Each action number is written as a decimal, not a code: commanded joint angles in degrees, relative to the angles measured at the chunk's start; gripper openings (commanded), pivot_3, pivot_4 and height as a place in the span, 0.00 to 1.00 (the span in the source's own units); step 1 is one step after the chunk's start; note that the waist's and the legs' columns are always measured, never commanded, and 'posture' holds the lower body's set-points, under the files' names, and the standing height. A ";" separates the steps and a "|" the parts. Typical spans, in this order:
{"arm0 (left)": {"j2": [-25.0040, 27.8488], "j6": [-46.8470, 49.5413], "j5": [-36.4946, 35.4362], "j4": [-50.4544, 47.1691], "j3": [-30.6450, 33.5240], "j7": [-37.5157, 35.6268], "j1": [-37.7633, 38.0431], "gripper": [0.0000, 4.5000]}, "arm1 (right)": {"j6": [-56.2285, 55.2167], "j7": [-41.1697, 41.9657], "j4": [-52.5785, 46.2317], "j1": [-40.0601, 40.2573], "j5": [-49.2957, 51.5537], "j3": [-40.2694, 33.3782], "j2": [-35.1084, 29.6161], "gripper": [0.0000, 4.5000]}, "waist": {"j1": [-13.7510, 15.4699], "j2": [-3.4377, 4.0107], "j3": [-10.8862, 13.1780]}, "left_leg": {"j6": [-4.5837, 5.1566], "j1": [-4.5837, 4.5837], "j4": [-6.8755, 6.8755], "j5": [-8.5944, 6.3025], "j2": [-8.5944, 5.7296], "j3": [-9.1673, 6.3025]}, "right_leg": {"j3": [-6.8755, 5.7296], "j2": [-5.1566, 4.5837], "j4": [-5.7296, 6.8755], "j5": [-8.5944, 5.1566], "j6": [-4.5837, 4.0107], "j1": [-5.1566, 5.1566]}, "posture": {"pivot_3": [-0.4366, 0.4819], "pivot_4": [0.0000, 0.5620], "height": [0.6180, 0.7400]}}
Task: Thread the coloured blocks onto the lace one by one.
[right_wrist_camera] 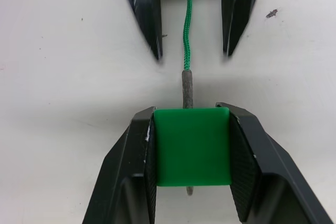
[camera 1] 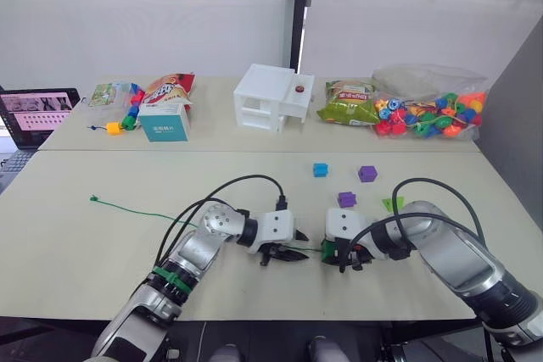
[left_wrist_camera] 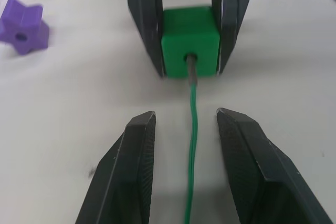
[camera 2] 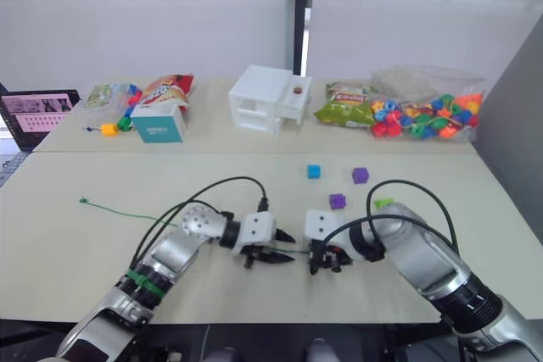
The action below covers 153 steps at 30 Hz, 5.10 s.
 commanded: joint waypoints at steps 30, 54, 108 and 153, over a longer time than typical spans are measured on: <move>-7.14 -3.31 -0.27 3.61 -1.29 1.55 -1.94 0.00 | 0.55 -0.33 -0.80 0.98 0.90 0.24 0.04 0.27 | -0.02 0.00 0.00 | 0.00 -0.02 0.01 0.00 0.00 0.00 | 0.00 0.01 0.00 0.00 0.00 -0.02 | 0.48 0.27 1.00; -6.40 0.72 -5.37 0.36 1.98 0.37 0.51 0.99 | 11.10 1.49 -9.88 1.91 9.25 -13.14 -9.09 1.00 | 0.44 0.00 0.00 | -0.01 -0.50 0.18 0.01 -0.04 -0.03 | -0.01 -0.04 -0.02 0.08 0.08 -0.36 | 0.48 0.27 1.00; -3.66 -10.44 -3.69 11.74 2.92 -4.23 -5.18 0.26 | -0.96 -10.40 0.63 14.77 8.07 -13.64 -10.14 0.00 | 0.10 -0.01 0.01 | 0.02 0.34 0.14 -0.01 0.00 -0.01 | -0.01 0.01 -0.37 0.10 0.13 0.67 | 0.48 0.27 1.00; 19.31 10.31 -17.16 -2.86 16.69 -14.85 -5.18 1.00 | -3.70 3.11 4.32 -2.12 4.88 -6.63 -2.18 0.00 | -2.04 -0.04 0.06 | -0.03 -0.22 -0.28 0.02 0.07 0.07 | -0.01 0.01 0.46 0.16 -0.02 -0.50 | 0.48 0.27 1.00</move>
